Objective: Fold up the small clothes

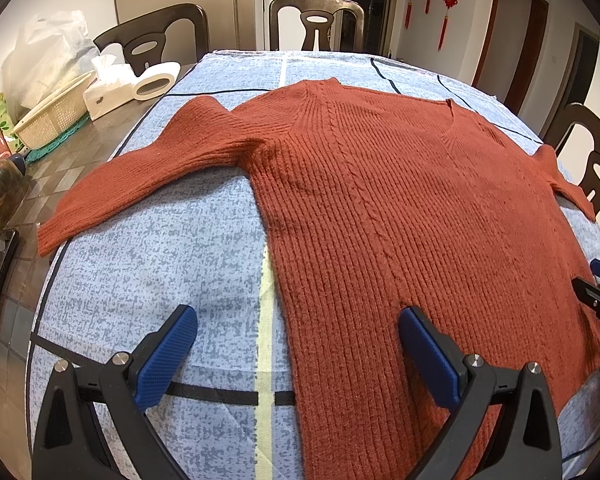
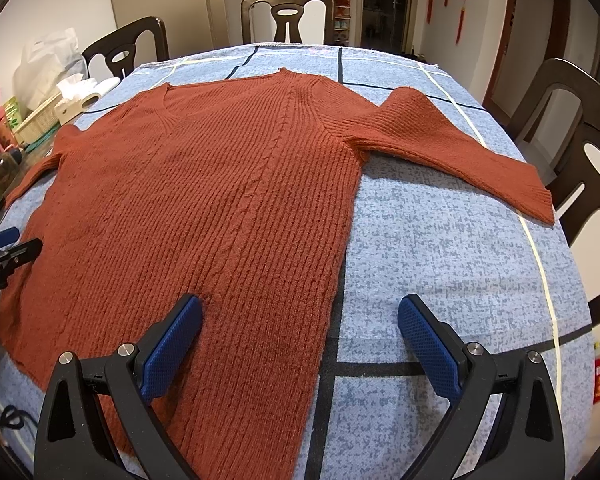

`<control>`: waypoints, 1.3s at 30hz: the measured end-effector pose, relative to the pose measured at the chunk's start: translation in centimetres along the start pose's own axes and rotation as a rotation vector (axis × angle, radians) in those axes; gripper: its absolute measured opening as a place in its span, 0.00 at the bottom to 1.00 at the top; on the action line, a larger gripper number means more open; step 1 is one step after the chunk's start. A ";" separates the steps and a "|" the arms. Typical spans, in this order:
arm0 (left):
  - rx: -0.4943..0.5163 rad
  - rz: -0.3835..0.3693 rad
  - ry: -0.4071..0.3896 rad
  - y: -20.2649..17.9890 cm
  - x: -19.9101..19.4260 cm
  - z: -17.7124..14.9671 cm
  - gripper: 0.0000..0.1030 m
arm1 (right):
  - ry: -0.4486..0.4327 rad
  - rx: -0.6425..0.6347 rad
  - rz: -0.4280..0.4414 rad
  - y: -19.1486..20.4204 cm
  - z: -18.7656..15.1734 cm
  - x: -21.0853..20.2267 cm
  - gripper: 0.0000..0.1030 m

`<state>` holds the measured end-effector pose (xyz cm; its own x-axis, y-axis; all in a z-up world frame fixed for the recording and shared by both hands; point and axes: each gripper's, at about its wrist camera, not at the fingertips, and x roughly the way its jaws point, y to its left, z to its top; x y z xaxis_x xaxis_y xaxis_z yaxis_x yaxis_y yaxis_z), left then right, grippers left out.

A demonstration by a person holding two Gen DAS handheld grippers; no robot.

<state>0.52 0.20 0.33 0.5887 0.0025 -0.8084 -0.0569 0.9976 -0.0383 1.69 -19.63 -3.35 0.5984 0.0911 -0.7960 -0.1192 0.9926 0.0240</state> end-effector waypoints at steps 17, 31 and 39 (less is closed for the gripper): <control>-0.100 0.028 -0.074 4.6 -1.5 1.6 0.82 | -0.039 -0.088 0.047 3.8 2.4 -1.3 0.83; -0.469 -0.019 -0.095 15.5 0.9 2.6 0.71 | -0.033 -0.155 0.124 8.3 5.4 0.9 0.77; -0.575 0.024 -0.116 17.6 1.5 3.0 0.60 | -0.019 -0.147 0.127 8.1 6.1 2.0 0.77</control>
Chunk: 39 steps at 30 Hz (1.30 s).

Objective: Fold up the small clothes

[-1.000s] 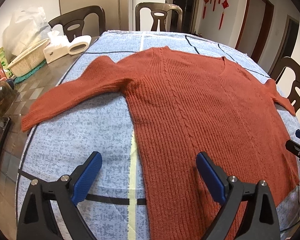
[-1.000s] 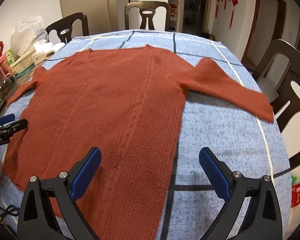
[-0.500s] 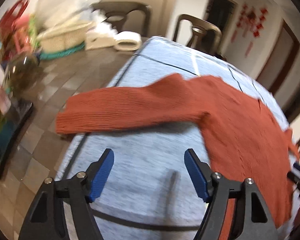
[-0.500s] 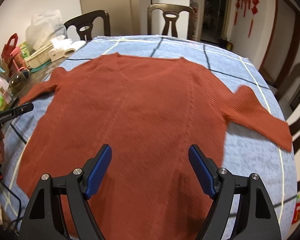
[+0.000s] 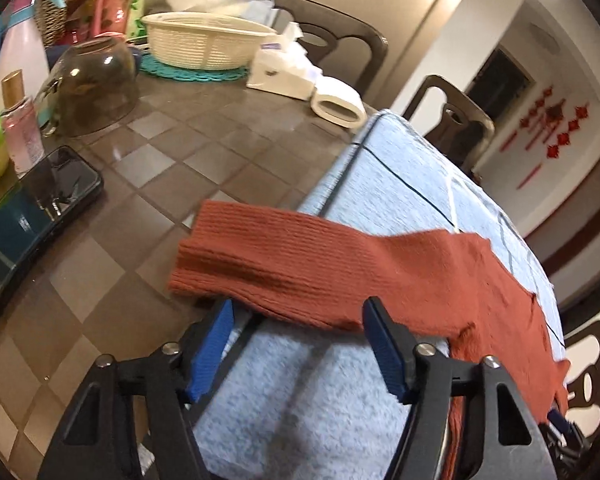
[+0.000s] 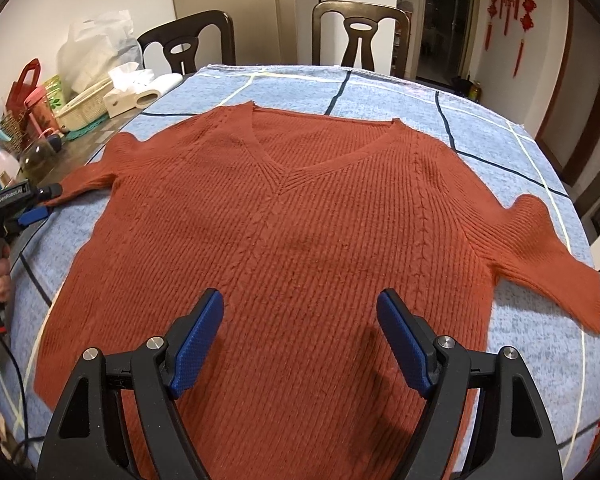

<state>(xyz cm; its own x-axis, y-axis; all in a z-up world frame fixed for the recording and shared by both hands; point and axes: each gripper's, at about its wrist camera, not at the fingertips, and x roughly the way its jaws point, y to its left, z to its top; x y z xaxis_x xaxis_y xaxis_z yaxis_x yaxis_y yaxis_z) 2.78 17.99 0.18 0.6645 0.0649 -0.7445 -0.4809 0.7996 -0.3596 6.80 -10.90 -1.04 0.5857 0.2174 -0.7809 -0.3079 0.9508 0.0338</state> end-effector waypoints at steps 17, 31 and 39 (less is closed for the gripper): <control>0.226 -0.140 -0.127 -7.4 -4.4 3.8 0.10 | 0.006 0.035 0.040 -1.2 -0.1 0.6 0.77; 0.509 -0.490 0.256 -21.2 3.6 -4.4 0.12 | -0.010 0.096 0.071 -2.7 0.2 -1.6 0.77; 0.504 -0.425 0.072 -16.9 -0.8 -0.5 0.38 | -0.019 0.133 0.185 -2.3 2.9 -1.6 0.77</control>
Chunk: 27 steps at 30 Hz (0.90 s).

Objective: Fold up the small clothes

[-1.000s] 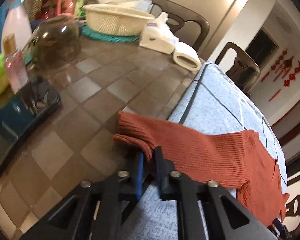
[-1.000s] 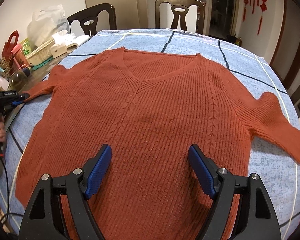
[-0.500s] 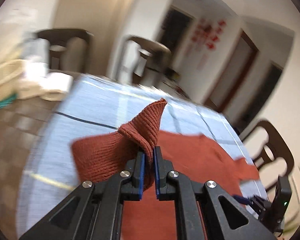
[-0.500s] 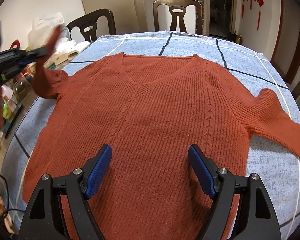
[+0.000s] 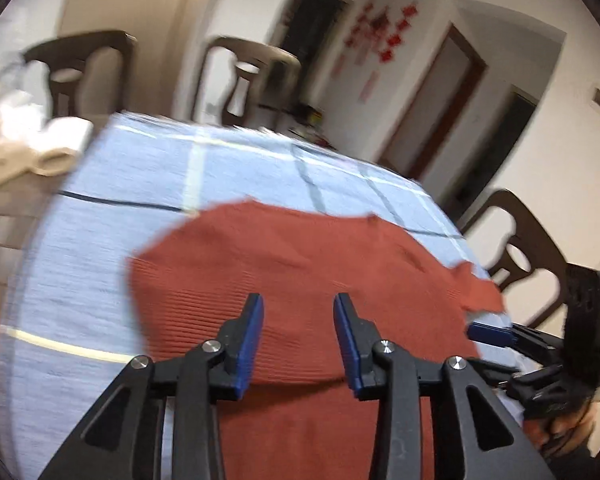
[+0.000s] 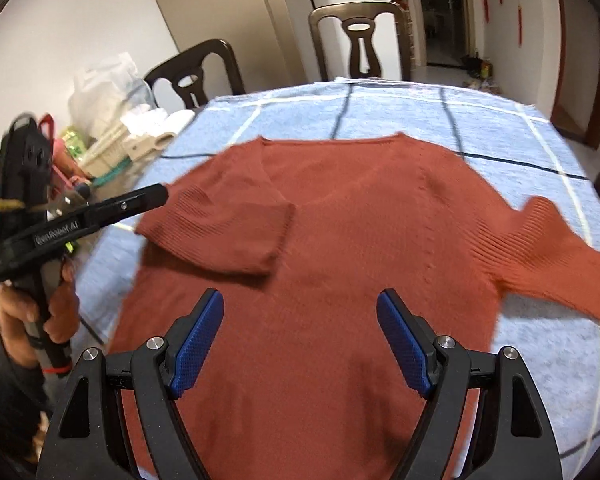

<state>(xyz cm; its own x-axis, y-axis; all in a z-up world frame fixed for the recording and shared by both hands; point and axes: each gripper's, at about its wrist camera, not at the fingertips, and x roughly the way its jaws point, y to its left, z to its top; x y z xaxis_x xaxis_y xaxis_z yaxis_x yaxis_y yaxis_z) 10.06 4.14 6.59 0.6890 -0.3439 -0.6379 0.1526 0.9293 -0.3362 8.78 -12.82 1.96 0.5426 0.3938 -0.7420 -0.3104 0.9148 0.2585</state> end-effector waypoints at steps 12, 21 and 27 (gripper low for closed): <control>-0.068 0.105 0.043 4.7 1.9 -1.5 0.38 | 0.124 0.045 0.063 1.6 3.5 9.1 0.47; -0.020 0.073 0.063 3.3 3.3 -1.4 0.38 | 0.017 0.081 0.066 -0.1 4.9 6.6 0.03; 0.008 0.096 0.104 3.0 5.2 -2.1 0.38 | 0.054 0.129 0.037 -2.4 4.7 8.3 0.03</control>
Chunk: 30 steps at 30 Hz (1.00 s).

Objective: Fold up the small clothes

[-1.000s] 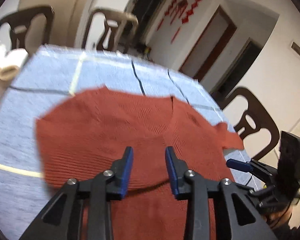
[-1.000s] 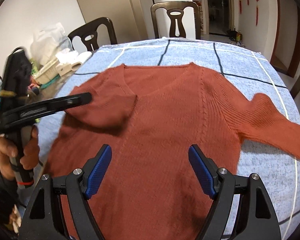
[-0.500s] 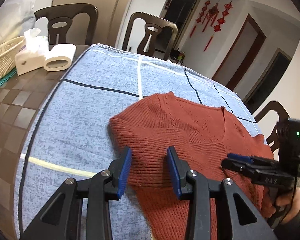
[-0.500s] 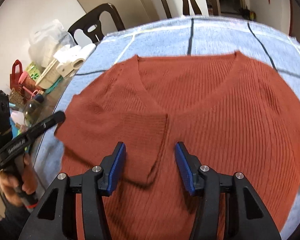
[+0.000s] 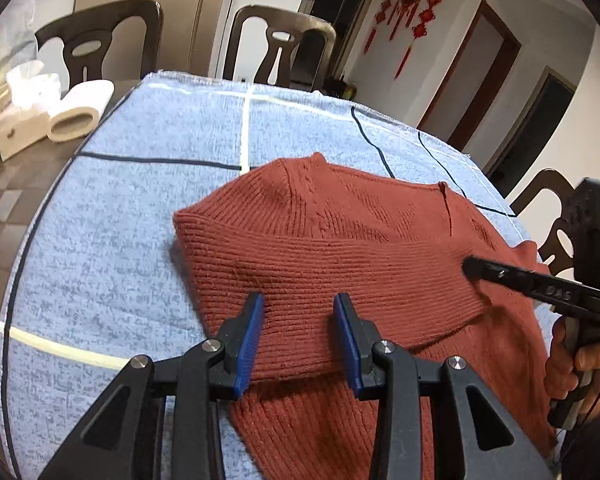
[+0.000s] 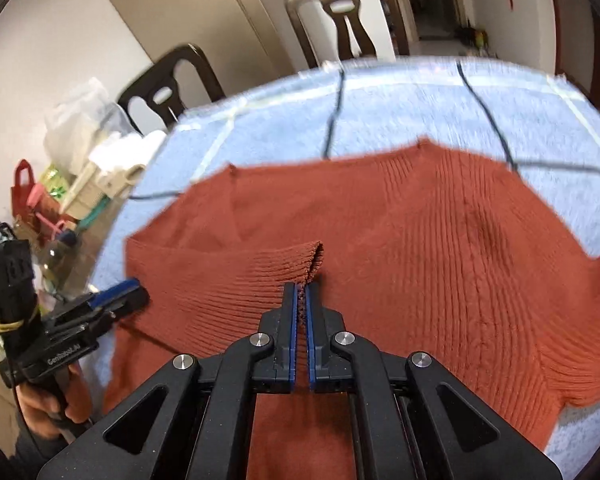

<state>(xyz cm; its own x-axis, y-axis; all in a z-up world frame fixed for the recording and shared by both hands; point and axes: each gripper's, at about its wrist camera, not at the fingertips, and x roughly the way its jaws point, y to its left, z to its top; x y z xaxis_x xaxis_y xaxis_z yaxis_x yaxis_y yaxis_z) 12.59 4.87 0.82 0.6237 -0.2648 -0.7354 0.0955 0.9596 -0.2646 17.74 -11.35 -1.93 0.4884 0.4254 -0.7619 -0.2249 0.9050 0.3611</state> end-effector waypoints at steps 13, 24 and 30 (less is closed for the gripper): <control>0.041 0.062 0.008 -1.0 -2.1 -1.1 0.38 | -0.001 -0.057 -0.031 -0.2 -2.5 -2.2 0.06; 0.142 0.029 -0.028 -5.7 -4.6 -2.3 0.46 | -0.128 0.130 -0.105 -8.4 -6.4 -10.1 0.47; 0.153 0.018 -0.018 -7.2 -3.0 -2.5 0.47 | -0.185 0.353 -0.168 -15.3 -8.1 -12.8 0.47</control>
<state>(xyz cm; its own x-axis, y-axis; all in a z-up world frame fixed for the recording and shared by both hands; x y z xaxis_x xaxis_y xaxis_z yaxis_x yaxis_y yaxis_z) 8.14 -1.52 3.38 0.6400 -0.2467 -0.7277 0.2002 0.9679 -0.1521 8.10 -30.65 -2.04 0.6440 0.2348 -0.7281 0.1573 0.8907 0.4264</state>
